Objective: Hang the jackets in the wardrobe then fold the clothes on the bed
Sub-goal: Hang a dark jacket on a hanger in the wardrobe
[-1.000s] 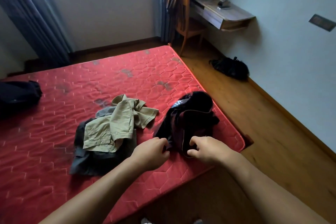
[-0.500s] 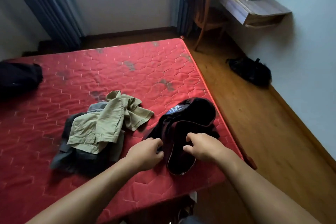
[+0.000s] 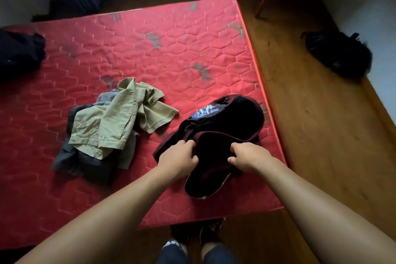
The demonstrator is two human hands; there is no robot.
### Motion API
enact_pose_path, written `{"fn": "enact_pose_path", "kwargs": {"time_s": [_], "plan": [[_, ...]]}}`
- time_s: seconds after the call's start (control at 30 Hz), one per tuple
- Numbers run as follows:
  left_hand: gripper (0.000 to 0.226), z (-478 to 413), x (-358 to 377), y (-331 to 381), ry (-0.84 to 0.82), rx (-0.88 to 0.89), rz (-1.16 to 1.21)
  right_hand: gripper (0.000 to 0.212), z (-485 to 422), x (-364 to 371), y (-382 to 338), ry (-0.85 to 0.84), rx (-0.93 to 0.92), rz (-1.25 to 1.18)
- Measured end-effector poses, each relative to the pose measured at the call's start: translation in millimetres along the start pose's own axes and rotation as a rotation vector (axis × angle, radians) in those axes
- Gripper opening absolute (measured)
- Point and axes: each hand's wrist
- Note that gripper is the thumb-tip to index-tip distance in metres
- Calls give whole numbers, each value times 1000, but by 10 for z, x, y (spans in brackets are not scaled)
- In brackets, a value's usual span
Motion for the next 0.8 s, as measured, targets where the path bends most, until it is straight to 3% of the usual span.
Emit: {"fn": "enact_pose_path", "kwargs": {"time_s": [0.27,0.47,0.57,0.73,0.8], "plan": [[49,-1204,704,-438,-21,-171,14,44,-1318,521,204,69,13,86],[90,-1895,1262,-817,39,-274,127,58,-2214,953,88,277,-6,115],[79,-2099,1448,-936,84,-289,179,63,-2495,1172,-84,261,12,117],[59,-2166,1518,-1120,145,-226,236,37,-2571,1362,-137,392,45,151],[54,-2093,1453,-1196,121,-186,247,38,-2504,1340,-99,368,-13,102]]}}
Point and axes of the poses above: each hand's wrist, its own z-axis away from the middle knuckle, its own x-axis out of the palm, y = z × x, and after that the axes turned 14 degrees about z, right-handed
